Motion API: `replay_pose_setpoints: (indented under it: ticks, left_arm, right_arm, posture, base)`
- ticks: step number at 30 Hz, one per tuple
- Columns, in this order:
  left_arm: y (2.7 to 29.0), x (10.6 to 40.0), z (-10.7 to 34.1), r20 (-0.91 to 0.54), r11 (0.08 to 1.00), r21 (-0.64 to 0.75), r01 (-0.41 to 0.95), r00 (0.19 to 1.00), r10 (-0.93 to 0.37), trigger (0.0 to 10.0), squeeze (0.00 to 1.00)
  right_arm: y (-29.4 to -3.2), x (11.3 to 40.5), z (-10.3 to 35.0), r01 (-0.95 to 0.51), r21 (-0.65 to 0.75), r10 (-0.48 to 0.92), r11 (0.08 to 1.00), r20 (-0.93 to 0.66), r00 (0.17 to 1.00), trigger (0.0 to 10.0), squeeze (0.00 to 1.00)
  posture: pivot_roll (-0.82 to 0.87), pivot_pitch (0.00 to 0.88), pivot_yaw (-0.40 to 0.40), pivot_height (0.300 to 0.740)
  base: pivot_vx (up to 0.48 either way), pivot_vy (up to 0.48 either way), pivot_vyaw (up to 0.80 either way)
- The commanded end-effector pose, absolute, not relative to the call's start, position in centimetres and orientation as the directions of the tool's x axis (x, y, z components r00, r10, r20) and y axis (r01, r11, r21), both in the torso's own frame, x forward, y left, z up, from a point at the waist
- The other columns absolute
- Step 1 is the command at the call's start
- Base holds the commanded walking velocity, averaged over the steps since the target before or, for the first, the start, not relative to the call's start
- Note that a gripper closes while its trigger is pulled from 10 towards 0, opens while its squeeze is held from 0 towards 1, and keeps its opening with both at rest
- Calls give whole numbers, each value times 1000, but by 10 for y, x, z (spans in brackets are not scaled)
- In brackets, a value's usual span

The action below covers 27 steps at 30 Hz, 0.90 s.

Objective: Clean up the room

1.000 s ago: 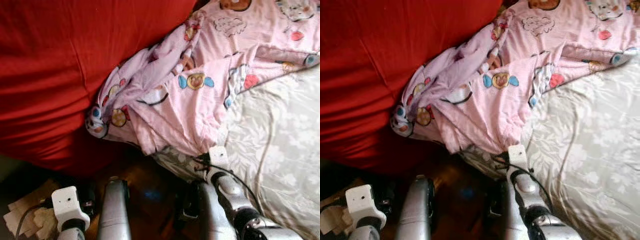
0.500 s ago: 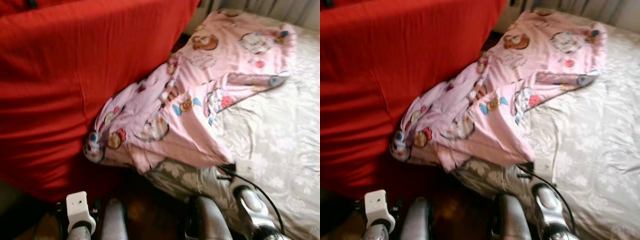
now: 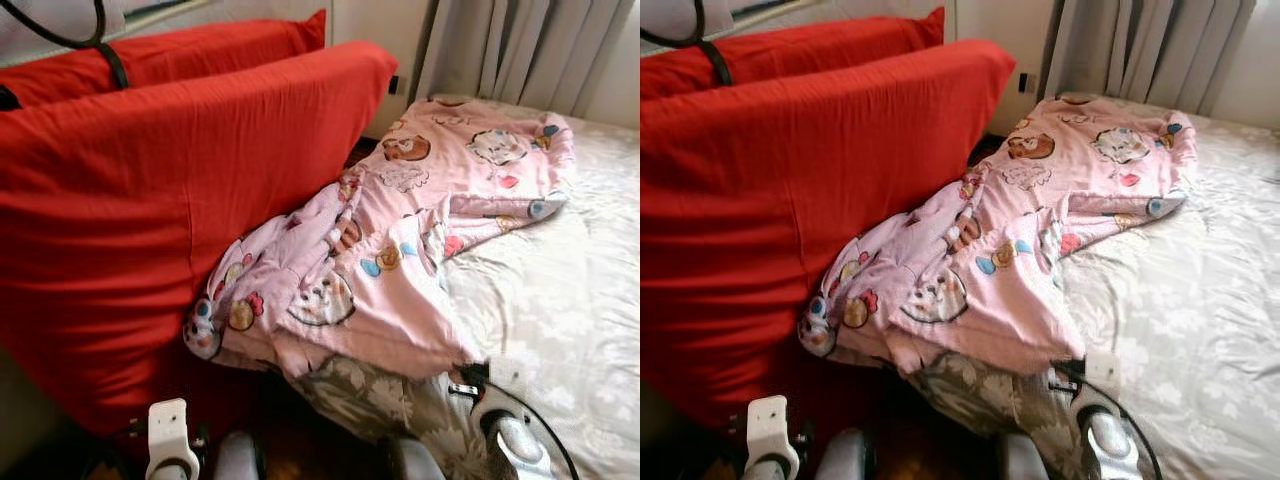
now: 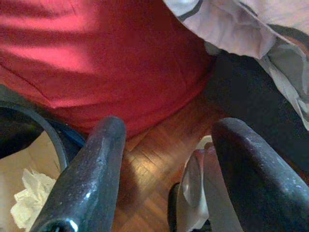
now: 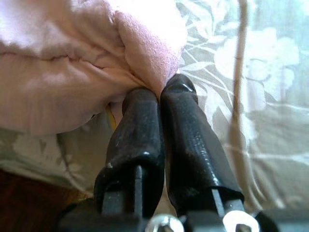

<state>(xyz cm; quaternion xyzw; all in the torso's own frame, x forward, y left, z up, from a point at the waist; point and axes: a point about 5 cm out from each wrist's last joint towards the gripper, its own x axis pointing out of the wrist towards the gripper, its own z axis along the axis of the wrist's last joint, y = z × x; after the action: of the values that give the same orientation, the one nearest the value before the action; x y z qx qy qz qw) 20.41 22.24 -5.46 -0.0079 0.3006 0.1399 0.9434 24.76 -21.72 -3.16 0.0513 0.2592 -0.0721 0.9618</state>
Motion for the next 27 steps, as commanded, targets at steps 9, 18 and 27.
replay_pose_setpoints:
  ticks: [9,18,27]
  left_arm:
    - [221,189,-67,-639,960,78,-269,726,255,10000,0]
    - [210,178,-78,-706,967,67,-244,673,219,10000,0]
    - [208,167,-85,-753,972,28,-235,634,175,10000,0]
  right_arm:
    - [-208,230,-48,151,59,-89,987,-583,807,10000,0]
    - [-197,204,-68,136,60,-58,989,-686,725,10000,0]
    - [-192,182,-81,89,56,-17,994,-748,663,10000,0]
  posture:
    - [-58,0,-9,737]
    - [-64,0,-9,740]
    - [-82,0,1,740]
  base:
    - [0,0,0]
    - [0,0,0]
    - [0,0,0]
